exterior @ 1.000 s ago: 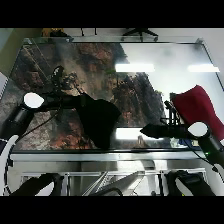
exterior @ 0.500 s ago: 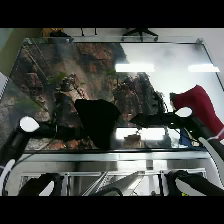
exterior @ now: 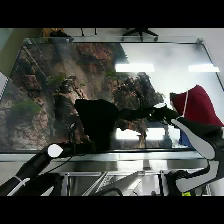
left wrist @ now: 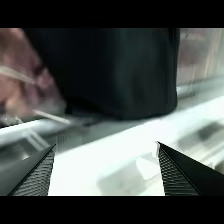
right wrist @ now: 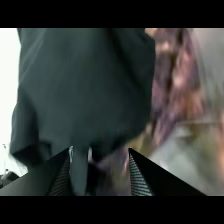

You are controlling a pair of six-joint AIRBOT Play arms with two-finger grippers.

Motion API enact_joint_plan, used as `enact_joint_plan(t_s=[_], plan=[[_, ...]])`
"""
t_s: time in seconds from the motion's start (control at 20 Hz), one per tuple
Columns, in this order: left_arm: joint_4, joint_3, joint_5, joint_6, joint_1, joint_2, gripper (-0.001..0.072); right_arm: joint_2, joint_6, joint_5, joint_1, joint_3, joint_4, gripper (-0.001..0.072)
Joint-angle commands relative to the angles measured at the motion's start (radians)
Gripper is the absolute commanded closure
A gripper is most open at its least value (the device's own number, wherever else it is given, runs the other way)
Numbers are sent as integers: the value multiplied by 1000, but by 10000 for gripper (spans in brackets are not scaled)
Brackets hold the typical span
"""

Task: Fold the shirts.

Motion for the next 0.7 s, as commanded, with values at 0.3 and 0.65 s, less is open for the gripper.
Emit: enact_joint_plan(t_s=[0.3, 0.65], plan=[[-48, 283, 72, 111, -69, -301, 689, -72, -39, 69, 18, 175, 25, 695], [-90, 533, -278, 169, 304, 64, 690, 254, -10, 214, -147, 212, -11, 696]])
